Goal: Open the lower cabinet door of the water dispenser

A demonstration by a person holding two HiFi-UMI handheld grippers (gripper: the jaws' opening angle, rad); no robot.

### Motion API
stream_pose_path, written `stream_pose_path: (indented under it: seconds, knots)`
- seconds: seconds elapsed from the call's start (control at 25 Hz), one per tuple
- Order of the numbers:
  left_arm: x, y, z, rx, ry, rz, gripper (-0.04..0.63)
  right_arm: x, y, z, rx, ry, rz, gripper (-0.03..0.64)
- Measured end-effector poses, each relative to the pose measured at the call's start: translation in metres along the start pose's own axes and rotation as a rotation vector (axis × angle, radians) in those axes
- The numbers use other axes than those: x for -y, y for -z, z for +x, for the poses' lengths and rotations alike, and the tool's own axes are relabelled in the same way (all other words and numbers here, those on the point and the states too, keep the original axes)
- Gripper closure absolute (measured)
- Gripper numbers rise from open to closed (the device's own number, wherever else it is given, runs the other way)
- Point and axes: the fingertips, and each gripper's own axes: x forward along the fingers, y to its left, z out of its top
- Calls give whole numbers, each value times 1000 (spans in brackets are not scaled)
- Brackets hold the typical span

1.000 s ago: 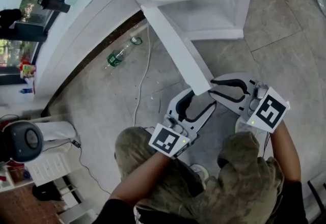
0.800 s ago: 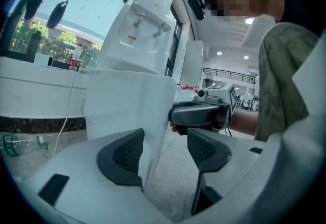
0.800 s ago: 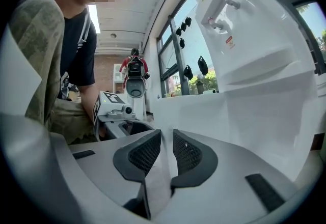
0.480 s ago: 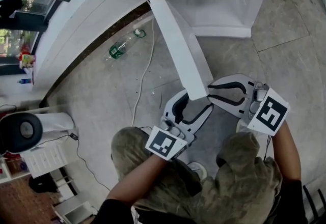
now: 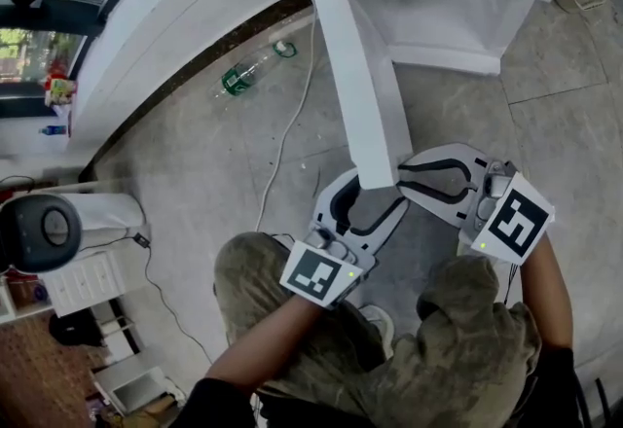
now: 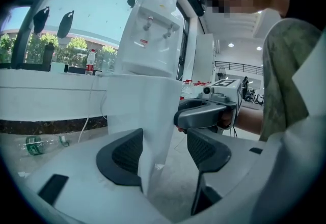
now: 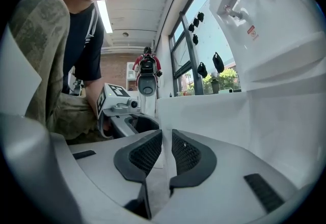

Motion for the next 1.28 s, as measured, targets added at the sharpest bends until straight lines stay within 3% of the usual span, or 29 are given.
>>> stream_pose_path:
  seconds: [0.16, 0.72, 0.96, 1.28]
  knots:
    - [-4, 0, -3, 15, -12, 11, 337, -2, -3, 6, -18, -24, -38, 563]
    - [-27, 7, -20, 46, -89, 9, 336, -9, -5, 37, -1, -98, -28, 565]
    - [-53, 12, -27, 55, -183, -89, 350, -11, -8, 56, 30, -123, 51, 566]
    - [-71, 11, -39, 95, -241, -104, 398, -11, -7, 70, 55, -94, 68, 604]
